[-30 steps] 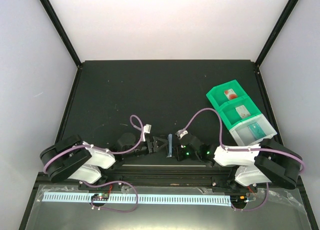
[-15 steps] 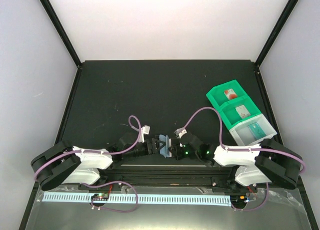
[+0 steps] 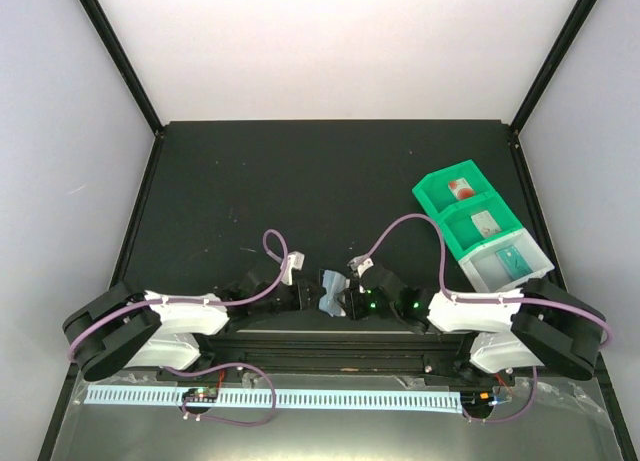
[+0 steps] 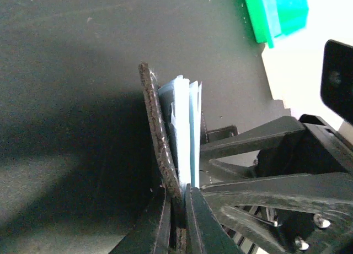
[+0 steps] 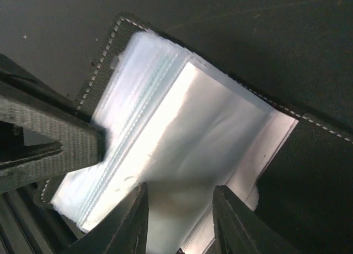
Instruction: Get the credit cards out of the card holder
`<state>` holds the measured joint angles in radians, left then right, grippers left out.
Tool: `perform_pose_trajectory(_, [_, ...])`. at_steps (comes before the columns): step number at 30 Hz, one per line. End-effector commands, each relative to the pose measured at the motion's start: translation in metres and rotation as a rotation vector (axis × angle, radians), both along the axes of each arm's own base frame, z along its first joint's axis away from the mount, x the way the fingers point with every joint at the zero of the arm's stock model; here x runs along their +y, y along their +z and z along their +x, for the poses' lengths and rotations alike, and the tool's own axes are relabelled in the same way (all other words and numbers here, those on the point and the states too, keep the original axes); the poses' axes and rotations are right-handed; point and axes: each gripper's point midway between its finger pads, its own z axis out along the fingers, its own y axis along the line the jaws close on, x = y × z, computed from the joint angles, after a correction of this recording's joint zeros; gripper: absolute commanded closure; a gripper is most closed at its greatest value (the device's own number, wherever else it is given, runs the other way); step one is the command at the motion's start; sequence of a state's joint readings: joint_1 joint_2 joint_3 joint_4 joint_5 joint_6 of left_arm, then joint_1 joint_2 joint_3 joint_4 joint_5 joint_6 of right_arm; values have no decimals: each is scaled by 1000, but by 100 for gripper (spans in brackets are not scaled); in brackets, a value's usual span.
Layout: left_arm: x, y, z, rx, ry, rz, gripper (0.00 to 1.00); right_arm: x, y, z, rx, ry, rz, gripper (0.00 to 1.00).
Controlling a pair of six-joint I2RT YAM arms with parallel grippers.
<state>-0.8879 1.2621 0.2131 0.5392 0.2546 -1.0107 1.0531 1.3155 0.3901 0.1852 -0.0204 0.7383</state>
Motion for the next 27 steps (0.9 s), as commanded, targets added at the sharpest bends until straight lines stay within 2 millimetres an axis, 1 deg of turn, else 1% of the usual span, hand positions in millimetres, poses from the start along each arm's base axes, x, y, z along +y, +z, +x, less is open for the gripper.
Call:
perform_pose_trajectory(1, [-5, 5, 1, -16, -22, 5, 98, -4, 7, 2, -10, -29, 24, 63])
perform_pose_trajectory(6, [2, -7, -4, 26, -13, 43, 98, 5, 23, -4, 51, -42, 114, 43])
perform_pose_trajectory(8, [7, -11, -7, 40, 1, 55, 98, 6, 27, -3, 60, -55, 121, 36])
perform_pose_trajectory(10, [12, -15, -9, 58, 18, 60, 98, 5, 25, 0, 65, -70, 99, 32])
perform_pose_trajectory(12, [15, -16, -10, 68, 25, 60, 98, 6, 23, 3, 68, -80, 77, 31])
perform_pose_trajectory(16, [20, -11, -10, 60, 50, 61, 98, 8, 13, 3, 91, -78, 43, 32])
perform_pose_trajectory(20, [29, -11, -9, 49, 84, 78, 98, 4, 6, 3, 95, -87, 22, 36])
perform_pose_trajectory(22, [33, -12, -9, 46, 102, 84, 98, 1, 5, 3, 86, -94, 10, 41])
perform_pose_trajectory(27, [38, -15, -9, 47, 120, 92, 98, -9, 3, 7, 55, -118, -23, 59])
